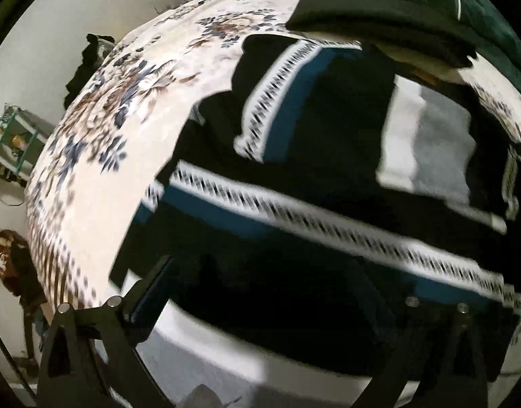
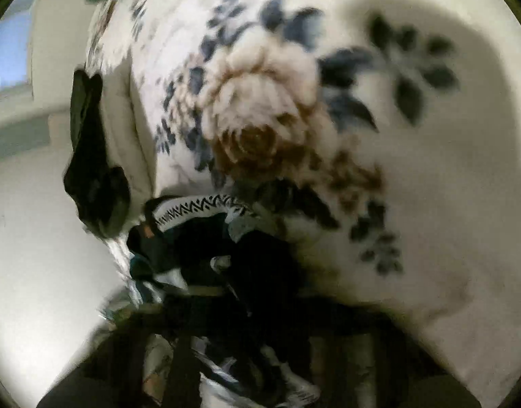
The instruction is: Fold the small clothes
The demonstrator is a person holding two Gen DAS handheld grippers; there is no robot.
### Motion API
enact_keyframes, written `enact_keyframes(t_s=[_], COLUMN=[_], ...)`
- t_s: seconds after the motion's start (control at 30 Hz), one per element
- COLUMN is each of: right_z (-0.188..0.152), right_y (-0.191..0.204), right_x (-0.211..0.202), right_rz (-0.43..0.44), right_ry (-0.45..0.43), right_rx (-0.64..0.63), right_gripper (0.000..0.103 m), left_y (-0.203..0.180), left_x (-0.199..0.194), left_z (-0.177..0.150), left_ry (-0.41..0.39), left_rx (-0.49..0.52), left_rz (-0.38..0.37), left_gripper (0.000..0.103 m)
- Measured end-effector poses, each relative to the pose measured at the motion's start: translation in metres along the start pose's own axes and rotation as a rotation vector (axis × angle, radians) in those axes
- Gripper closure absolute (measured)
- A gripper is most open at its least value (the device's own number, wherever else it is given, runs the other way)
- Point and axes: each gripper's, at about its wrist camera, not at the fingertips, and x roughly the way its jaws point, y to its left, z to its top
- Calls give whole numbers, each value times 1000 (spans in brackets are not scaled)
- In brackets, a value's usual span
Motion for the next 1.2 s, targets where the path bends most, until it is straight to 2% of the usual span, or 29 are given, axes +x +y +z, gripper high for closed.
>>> enact_keyframes(t_s=[0.1,0.17,0.23,0.3,0.37,0.4,0.43,0.47,0.53,0.6,0.67,0.8,0.83,0.9,0.93,0.97,1.0,1.1,1.2], right_z=[10,27,41,46,52,55,58,59,56,45,26,7,4,4,6,9,12,24,36], right_y=[13,7,4,10,11,8,4,-1,-12,-24,-47,-76,-80,-87,-86,-85,-82,-56,-28], right_x=[-18,-32,-20,-6,10,10,8,2,-16,-38,-56,-71,-72,-70,-68,-69,-69,-53,-30], right_rz=[-75,-107,-123,-170,-165,-145,-112,-84,-72,-92,-106,-121,-119,-87,-69,-56,-36,28,93], right_ry=[-82,-135,-91,-56,31,59,85,111,128,127,167,207,208,212,208,205,201,181,180], right_rx=[-79,-54,-43,-97,-121,-110,-92,-72,-67,-89,-87,-72,-74,-74,-71,-76,-90,-123,-144], right_gripper=[97,97,97,97,95,91,83,68,49,49,49,49,49,49,49,49,49,49,41], left_y=[-17,-32,-49,-68,-85,-93,-101,-109,-128,-148,-169,-209,-215,-220,-218,-213,-207,-188,-173], left_x=[-20,-33,-40,-43,-49,-53,-58,-64,-75,-83,-88,-81,-75,-66,-66,-69,-74,-87,-102], left_z=[-22,-39,-58,-78,-98,-108,-118,-129,-154,-180,-202,-233,-237,-240,-238,-235,-233,-228,-223], left_ry=[12,19,44,92,136,156,173,190,225,266,292,295,302,295,282,266,252,231,203], left_rx=[7,25,57,91,128,147,161,176,217,257,293,386,405,412,393,366,347,301,306], left_rz=[7,13,11,-8,-37,-54,-78,-103,-143,-182,-207,-193,-180,-139,-140,-136,-133,-172,-183], left_gripper=[2,2,2,2,2,2,2,2,2,2,2,4,22,42,63,76,96,97,97])
